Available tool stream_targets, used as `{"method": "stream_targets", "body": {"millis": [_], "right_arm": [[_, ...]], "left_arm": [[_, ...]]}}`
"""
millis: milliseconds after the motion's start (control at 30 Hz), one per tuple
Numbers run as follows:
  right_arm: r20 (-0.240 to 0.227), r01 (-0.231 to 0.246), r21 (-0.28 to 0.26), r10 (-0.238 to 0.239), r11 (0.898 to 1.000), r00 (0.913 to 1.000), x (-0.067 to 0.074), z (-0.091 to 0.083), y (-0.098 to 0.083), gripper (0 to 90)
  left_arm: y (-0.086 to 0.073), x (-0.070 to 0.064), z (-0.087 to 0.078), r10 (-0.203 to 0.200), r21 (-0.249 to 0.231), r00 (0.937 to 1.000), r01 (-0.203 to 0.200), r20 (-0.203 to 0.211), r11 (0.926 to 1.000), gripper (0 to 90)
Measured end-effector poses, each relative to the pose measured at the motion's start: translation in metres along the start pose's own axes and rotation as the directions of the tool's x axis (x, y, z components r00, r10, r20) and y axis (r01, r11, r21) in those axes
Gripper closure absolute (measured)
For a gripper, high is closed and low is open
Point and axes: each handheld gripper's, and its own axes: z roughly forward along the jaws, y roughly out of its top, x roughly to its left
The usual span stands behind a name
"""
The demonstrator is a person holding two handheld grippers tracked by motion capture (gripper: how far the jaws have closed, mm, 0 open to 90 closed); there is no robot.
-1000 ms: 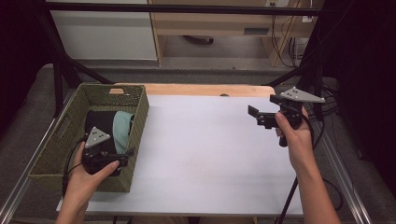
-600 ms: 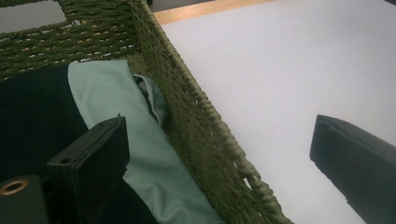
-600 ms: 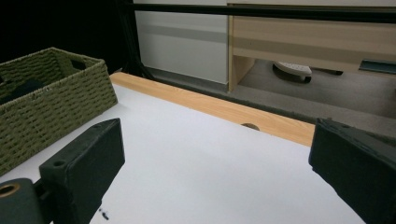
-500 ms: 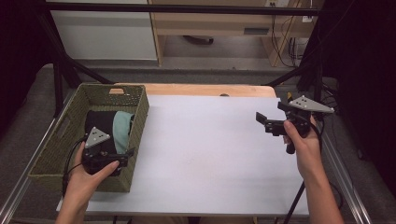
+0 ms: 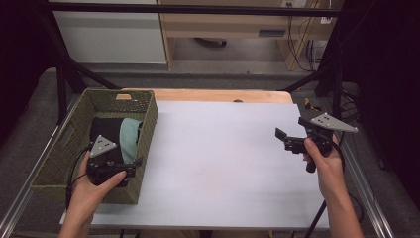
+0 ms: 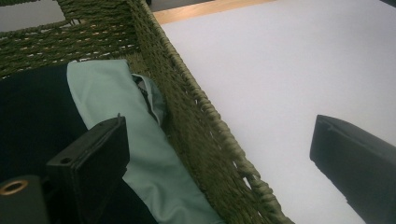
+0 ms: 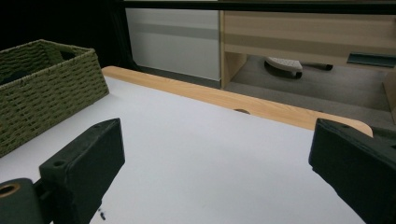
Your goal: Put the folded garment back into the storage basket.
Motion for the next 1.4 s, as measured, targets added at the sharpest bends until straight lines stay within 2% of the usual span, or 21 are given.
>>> {"method": "stream_targets", "body": {"millis": [800, 1000, 1400], "right_arm": [[0.063, -0.051, -0.015, 0.052, 0.999, 0.9967, -0.020, -0.022, -0.042, 4.1], [0.069, -0.063, -0.020, 0.065, 0.998, 0.9955, -0.020, -0.024, -0.055, 4.2], [0.070, -0.059, -0.011, 0.060, 0.998, 0.9957, -0.015, -0.025, -0.074, 4.4]], "left_arm": [[-0.001, -0.001, 0.000, 0.011, -0.006, 0.9999, -0.011, 0.005, 0.9999, 4.5], [-0.001, -0.002, 0.000, 0.020, -0.008, 0.9998, -0.020, 0.003, 0.9998, 4.4], [-0.001, -0.004, -0.001, 0.037, -0.010, 0.9992, -0.037, 0.014, 0.9993, 4.5]]}}
